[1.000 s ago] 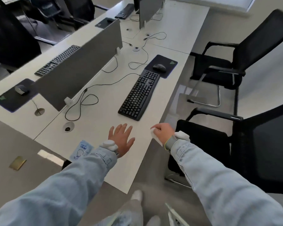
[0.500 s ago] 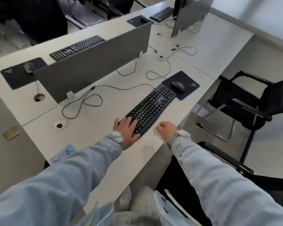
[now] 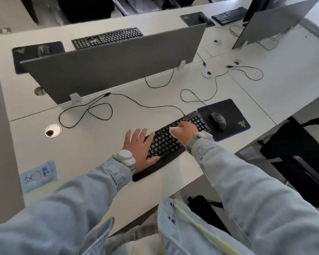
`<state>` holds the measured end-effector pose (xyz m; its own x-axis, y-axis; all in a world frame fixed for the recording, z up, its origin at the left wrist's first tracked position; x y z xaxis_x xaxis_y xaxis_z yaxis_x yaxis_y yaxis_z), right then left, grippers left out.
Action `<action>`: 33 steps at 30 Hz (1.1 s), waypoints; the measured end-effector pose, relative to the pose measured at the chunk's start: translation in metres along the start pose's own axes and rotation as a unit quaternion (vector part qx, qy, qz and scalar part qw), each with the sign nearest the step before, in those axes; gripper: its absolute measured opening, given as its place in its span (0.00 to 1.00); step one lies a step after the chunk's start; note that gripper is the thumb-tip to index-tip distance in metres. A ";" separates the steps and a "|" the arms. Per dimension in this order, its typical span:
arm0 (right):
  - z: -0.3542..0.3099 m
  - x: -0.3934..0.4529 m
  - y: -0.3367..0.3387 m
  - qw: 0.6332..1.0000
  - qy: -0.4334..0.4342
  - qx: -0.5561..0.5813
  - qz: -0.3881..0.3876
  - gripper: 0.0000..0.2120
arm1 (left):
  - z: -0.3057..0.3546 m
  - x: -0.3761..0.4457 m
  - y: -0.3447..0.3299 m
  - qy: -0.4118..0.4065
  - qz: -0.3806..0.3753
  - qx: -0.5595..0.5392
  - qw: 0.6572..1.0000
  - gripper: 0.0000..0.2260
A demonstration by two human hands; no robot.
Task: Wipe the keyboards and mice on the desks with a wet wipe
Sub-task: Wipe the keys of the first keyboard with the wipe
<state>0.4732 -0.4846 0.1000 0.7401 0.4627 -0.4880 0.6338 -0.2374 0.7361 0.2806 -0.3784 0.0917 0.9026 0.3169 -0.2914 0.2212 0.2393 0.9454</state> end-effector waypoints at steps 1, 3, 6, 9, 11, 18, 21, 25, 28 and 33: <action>0.005 0.019 0.003 1.000 0.007 -0.012 -0.014 0.12 | 0.007 0.011 -0.007 0.018 -0.004 -0.004 1.000 0.42; 0.011 0.050 0.011 0.999 0.028 -0.026 -0.037 0.09 | 0.022 0.032 -0.020 0.054 -0.016 -0.010 0.998 0.44; 0.015 0.085 0.026 0.994 0.084 -0.039 -0.056 0.05 | 0.049 0.059 -0.035 0.099 -0.034 -0.027 0.994 0.47; 0.029 0.103 0.037 0.990 0.133 -0.038 -0.032 0.04 | 0.075 0.078 -0.043 0.123 -0.038 -0.037 0.991 0.51; 0.042 0.112 0.039 0.986 0.157 -0.049 -0.043 0.03 | 0.084 0.090 -0.047 0.137 -0.041 -0.028 0.989 0.54; 0.076 0.150 0.052 0.960 0.255 -0.115 -0.011 0.04 | 0.090 0.135 -0.071 0.161 -0.034 0.002 0.986 0.64; 0.080 0.169 0.057 0.942 0.298 -0.153 0.027 0.05 | 0.088 0.153 -0.078 0.152 -0.030 0.017 0.988 0.67; 0.077 0.184 0.054 0.909 0.362 -0.185 0.086 0.05 | 0.087 0.162 -0.088 0.126 -0.016 0.045 0.991 0.68; 0.072 0.186 0.048 0.887 0.392 -0.229 0.082 0.05 | 0.087 0.158 -0.089 0.122 -0.011 0.054 0.991 0.68; 0.070 0.179 0.042 0.842 0.455 -0.277 0.088 0.08 | 0.082 0.147 -0.098 0.118 -0.003 0.071 0.991 0.67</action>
<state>0.6478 -0.4712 0.0108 0.1744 0.9843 0.0270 0.1444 -0.0527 0.9881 0.4219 -0.4306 -0.0322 0.7940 0.5250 -0.3064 0.2900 0.1159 0.9500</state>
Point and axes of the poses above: each hand's wrist, its own x-axis towards the middle knuckle, its own y-axis out of the back of the hand, z = x × y, the point moved 3 cm from there along x, towards the middle knuckle, and after that the axes turned 5 degrees about -z, right-handed, at the moved point
